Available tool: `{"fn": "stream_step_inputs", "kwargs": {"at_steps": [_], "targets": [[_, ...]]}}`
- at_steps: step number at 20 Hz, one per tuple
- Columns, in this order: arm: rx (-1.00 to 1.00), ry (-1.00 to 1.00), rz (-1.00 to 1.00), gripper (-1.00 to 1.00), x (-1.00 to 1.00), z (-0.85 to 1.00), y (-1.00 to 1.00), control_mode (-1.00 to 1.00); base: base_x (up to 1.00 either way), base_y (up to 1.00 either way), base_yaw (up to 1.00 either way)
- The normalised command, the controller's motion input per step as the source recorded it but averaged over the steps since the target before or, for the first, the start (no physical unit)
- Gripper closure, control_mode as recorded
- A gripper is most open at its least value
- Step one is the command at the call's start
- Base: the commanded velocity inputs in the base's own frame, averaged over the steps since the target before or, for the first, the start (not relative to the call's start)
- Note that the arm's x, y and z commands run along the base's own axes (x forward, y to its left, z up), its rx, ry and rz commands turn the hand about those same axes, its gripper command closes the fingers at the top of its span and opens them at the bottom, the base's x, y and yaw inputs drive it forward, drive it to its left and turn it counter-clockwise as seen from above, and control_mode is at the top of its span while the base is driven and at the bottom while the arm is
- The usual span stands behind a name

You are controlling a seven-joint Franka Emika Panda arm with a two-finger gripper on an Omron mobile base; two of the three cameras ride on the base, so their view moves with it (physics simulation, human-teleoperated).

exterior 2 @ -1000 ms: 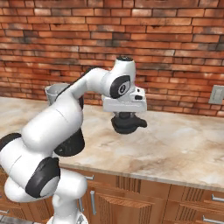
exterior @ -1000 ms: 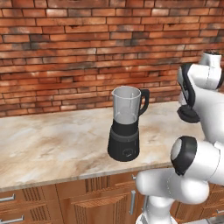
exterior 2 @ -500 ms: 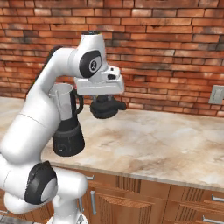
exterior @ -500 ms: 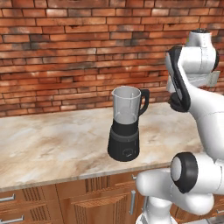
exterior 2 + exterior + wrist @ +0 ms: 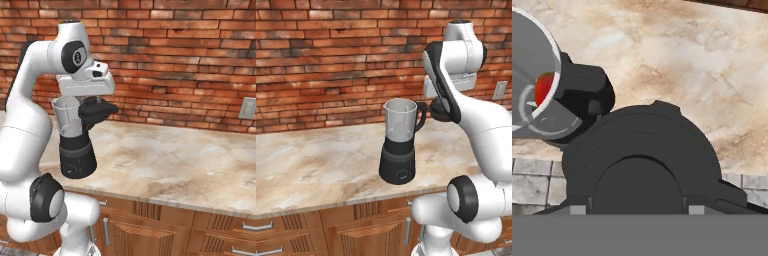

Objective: Open the blender lid, put the mango in the blender, close the lid, and start the blender.

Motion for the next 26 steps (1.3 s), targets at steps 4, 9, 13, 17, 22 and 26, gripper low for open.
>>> {"fn": "stream_step_inputs", "kwargs": {"at_steps": [4, 9, 13, 17, 22, 26], "targets": [[0.00, 0.00, 0.00, 1.00, -0.11, 0.42, 0.42, -1.00, 0.00, 0.00, 0.00], [0.00, 0.00, 0.00, 1.00, -0.02, 0.31, 0.49, -1.00, 0.00, 0.00, 0.00], [0.00, 0.00, 0.00, 1.00, 0.00, 0.13, 0.54, -1.00, 0.00, 0.00, 0.00], [0.00, 0.00, 0.00, 1.00, 0.03, 0.07, 0.50, -1.00, 0.00, 0.00, 0.00], [0.00, -0.01, 0.00, 1.00, 0.23, 0.00, 0.39, -1.00, 0.00, 0.00, 0.00], [0.00, -0.03, 0.00, 1.00, 0.36, 0.00, 0.30, -1.00, 0.00, 0.00, 0.00]]}}
